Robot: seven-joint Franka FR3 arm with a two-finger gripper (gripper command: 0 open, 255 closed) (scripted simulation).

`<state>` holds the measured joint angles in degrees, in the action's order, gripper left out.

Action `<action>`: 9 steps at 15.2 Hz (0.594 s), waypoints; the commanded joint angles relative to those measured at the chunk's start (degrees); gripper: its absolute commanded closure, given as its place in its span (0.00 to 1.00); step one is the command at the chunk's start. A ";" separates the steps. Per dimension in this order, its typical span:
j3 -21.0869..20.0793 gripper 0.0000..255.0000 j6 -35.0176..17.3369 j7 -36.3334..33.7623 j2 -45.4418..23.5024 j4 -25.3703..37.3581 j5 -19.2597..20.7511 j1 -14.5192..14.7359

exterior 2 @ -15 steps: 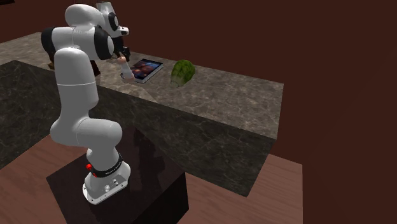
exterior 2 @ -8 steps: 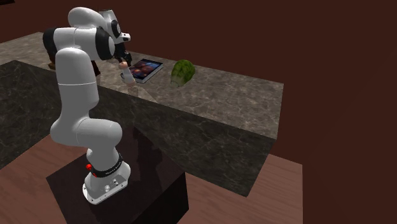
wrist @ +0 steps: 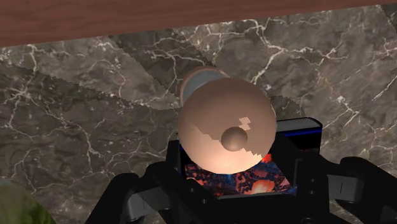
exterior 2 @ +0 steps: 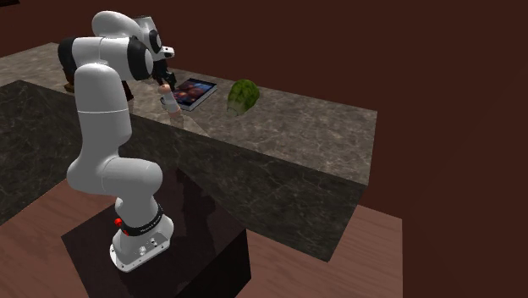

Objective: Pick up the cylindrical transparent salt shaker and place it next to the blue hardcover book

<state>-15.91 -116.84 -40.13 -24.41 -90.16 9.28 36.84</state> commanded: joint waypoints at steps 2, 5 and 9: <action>0.00 0.00 -0.01 0.00 0.01 0.00 0.00 0.00; 0.00 0.00 -0.01 0.00 0.01 0.01 0.00 0.00; -0.23 0.00 3.22 0.31 1.26 2.03 -0.47 -0.01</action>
<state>-15.98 -114.97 -39.71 -23.89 -88.73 9.00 36.69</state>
